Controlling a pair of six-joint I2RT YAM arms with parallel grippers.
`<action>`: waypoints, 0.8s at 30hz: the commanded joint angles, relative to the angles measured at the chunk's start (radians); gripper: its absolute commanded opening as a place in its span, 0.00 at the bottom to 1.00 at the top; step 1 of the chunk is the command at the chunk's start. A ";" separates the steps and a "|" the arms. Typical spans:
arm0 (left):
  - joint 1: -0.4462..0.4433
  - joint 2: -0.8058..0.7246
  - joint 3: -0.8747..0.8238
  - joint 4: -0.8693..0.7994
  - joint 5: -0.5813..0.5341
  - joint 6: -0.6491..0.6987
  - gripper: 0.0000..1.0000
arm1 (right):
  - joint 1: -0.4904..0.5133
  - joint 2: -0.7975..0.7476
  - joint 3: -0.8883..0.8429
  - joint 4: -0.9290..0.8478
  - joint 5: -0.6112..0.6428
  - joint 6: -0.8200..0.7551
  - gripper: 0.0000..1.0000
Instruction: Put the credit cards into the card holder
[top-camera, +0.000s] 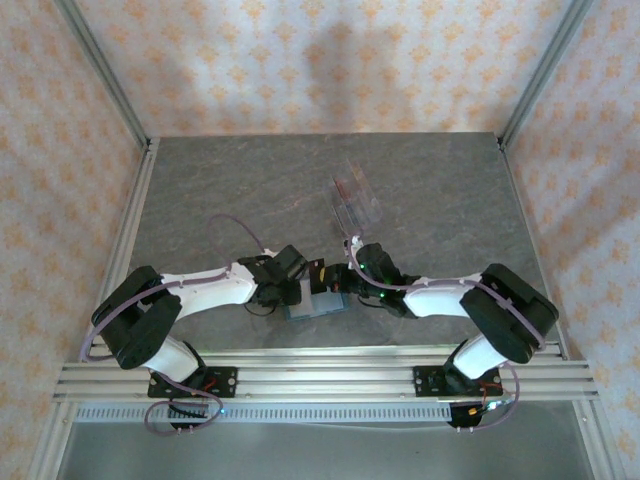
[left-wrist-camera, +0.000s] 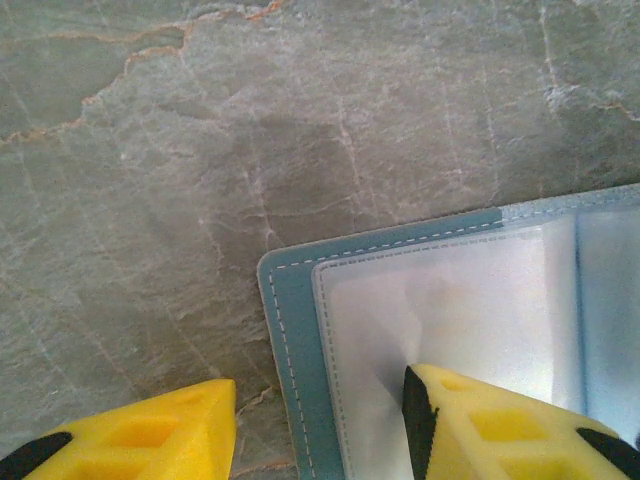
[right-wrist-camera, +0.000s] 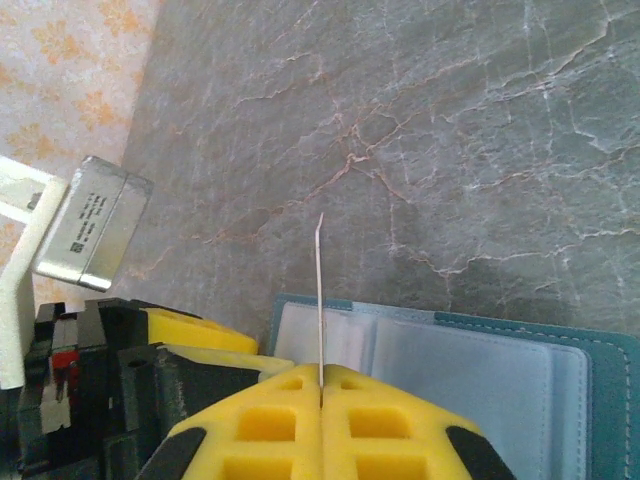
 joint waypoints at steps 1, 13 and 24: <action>-0.016 0.057 -0.020 0.001 0.019 -0.014 0.48 | 0.013 0.018 -0.007 0.082 0.022 0.024 0.00; -0.022 0.051 -0.026 0.005 0.019 -0.019 0.47 | 0.016 0.056 0.007 0.079 0.019 0.020 0.00; -0.026 0.053 -0.024 0.010 0.022 -0.022 0.47 | 0.020 0.071 0.019 0.075 0.002 0.027 0.00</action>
